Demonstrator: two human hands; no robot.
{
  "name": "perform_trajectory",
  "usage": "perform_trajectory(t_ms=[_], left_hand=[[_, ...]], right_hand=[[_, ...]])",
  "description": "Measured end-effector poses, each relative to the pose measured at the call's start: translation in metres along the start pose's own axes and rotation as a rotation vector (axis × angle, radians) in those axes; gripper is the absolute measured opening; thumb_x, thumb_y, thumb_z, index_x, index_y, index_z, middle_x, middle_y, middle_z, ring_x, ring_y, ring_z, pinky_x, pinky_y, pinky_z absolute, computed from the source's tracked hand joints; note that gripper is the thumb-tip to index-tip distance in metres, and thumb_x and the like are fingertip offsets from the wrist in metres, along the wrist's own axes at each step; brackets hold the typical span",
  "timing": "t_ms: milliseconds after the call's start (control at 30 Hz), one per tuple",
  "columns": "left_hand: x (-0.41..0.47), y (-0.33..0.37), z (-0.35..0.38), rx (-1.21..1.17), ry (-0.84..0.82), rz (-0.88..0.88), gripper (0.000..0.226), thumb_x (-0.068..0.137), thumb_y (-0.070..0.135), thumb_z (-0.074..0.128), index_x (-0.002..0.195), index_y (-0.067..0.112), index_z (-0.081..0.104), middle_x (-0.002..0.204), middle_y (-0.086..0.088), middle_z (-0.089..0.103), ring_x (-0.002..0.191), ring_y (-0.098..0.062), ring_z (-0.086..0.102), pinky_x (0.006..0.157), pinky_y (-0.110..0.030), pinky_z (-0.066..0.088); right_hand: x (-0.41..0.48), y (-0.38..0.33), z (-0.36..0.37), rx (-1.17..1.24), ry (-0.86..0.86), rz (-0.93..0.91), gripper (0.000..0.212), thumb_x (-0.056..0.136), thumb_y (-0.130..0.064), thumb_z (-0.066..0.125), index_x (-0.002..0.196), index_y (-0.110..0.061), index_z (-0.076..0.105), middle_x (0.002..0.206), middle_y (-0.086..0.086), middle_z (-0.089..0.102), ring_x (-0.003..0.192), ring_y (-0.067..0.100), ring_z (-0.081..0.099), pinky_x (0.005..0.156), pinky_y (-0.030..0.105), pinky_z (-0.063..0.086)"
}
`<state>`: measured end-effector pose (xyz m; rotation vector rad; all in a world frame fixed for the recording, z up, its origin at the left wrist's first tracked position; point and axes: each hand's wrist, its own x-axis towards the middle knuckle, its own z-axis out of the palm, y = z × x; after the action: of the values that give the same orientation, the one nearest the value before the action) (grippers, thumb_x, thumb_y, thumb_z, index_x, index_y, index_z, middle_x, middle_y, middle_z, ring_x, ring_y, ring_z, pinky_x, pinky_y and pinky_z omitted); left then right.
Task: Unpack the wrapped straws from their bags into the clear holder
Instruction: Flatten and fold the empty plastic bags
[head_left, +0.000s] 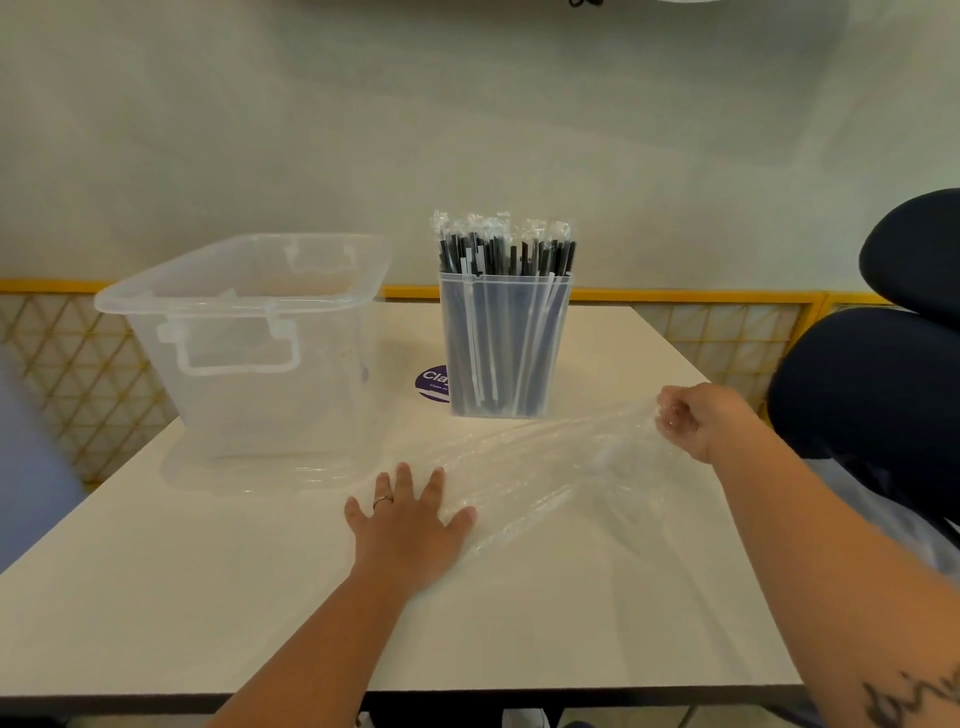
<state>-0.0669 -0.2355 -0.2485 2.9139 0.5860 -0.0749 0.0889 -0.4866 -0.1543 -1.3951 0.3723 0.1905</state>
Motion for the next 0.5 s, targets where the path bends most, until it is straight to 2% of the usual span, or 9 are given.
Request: perform_trajectory(t_ms=[67, 100, 167, 200, 267, 333, 433, 467, 500], left_hand=[[0.000, 0.000, 0.000, 0.001, 0.004, -0.003, 0.069, 0.088, 0.067, 0.016, 0.148, 0.037, 0.002, 0.159, -0.004, -0.005, 0.146, -0.025, -0.003, 0.113, -0.057, 0.000], [0.000, 0.000, 0.000, 0.004, 0.007, -0.004, 0.069, 0.088, 0.067, 0.015, 0.148, 0.036, 0.002, 0.159, -0.005, -0.005, 0.146, -0.025, -0.003, 0.113, -0.056, 0.001], [-0.001, 0.000, -0.001, 0.008, 0.007, -0.002, 0.069, 0.088, 0.067, 0.015, 0.148, 0.036, 0.002, 0.159, -0.005, -0.005, 0.146, -0.025, -0.003, 0.113, -0.056, 0.001], [-0.001, 0.000, -0.001, 0.010, 0.007, 0.001, 0.069, 0.088, 0.067, 0.015, 0.148, 0.036, 0.003, 0.159, -0.005, -0.005, 0.146, -0.025, -0.003, 0.113, -0.056, 0.001], [-0.001, 0.000, -0.001, 0.013, 0.005, 0.004, 0.069, 0.089, 0.067, 0.015, 0.148, 0.036, 0.003, 0.159, -0.005, -0.005, 0.146, -0.025, -0.002, 0.113, -0.056, 0.002], [-0.002, 0.000, -0.002, 0.031, -0.002, 0.008, 0.068, 0.089, 0.066, 0.015, 0.149, 0.035, 0.001, 0.159, -0.006, -0.005, 0.146, -0.025, -0.002, 0.113, -0.056, 0.003], [-0.004, -0.001, -0.004, 0.092, 0.000, 0.031, 0.066, 0.092, 0.061, 0.015, 0.149, 0.033, -0.004, 0.158, -0.008, -0.007, 0.146, -0.026, -0.001, 0.113, -0.056, 0.006], [-0.004, -0.002, -0.004, 0.098, 0.001, 0.032, 0.065, 0.093, 0.060, 0.016, 0.149, 0.032, -0.004, 0.158, -0.008, -0.007, 0.146, -0.026, -0.001, 0.113, -0.056, 0.007], [-0.004, -0.001, -0.005, 0.103, -0.003, 0.034, 0.065, 0.094, 0.059, 0.018, 0.149, 0.033, -0.004, 0.158, -0.008, -0.007, 0.146, -0.026, -0.002, 0.113, -0.056, 0.007]], right_hand=[[-0.005, 0.008, 0.000, 0.048, -0.088, -0.003, 0.009, 0.093, -0.023, 0.054, 0.089, -0.015, 0.054, 0.067, 0.003, 0.062, 0.054, 0.012, 0.054, 0.063, 0.028, 0.044], [-0.006, 0.015, 0.000, -0.025, -0.146, 0.001, 0.018, 0.087, -0.033, 0.061, 0.093, -0.018, 0.054, 0.079, 0.004, 0.058, 0.064, 0.015, 0.052, 0.067, 0.032, 0.044], [-0.010, 0.031, -0.001, -0.127, -0.284, 0.065, 0.043, 0.074, -0.045, 0.070, 0.106, -0.022, 0.051, 0.088, 0.006, 0.051, 0.068, 0.019, 0.048, 0.062, 0.031, 0.043], [-0.013, 0.038, -0.001, -0.108, -0.359, 0.106, 0.050, 0.071, -0.045, 0.071, 0.110, -0.021, 0.051, 0.087, 0.007, 0.051, 0.066, 0.019, 0.048, 0.059, 0.029, 0.044], [-0.015, 0.047, 0.000, 0.013, -0.491, 0.150, 0.046, 0.071, -0.038, 0.070, 0.108, -0.017, 0.052, 0.084, 0.011, 0.057, 0.066, 0.022, 0.056, 0.060, 0.028, 0.050], [-0.015, 0.053, 0.001, 0.059, -0.618, 0.169, 0.045, 0.072, -0.031, 0.070, 0.110, -0.014, 0.053, 0.096, 0.019, 0.064, 0.077, 0.030, 0.064, 0.076, 0.038, 0.052], [-0.022, 0.056, 0.005, 0.034, -0.765, 0.203, 0.033, 0.075, -0.019, 0.067, 0.105, -0.004, 0.065, 0.102, 0.021, 0.063, 0.087, 0.035, 0.062, 0.104, 0.050, 0.035], [-0.026, 0.056, 0.006, -0.009, -0.796, 0.203, 0.027, 0.075, -0.014, 0.064, 0.099, -0.002, 0.066, 0.094, 0.020, 0.064, 0.082, 0.033, 0.063, 0.103, 0.049, 0.037], [-0.028, 0.055, 0.007, -0.049, -0.793, 0.191, 0.023, 0.076, -0.008, 0.060, 0.098, -0.002, 0.063, 0.083, 0.017, 0.065, 0.072, 0.029, 0.064, 0.094, 0.045, 0.046]])
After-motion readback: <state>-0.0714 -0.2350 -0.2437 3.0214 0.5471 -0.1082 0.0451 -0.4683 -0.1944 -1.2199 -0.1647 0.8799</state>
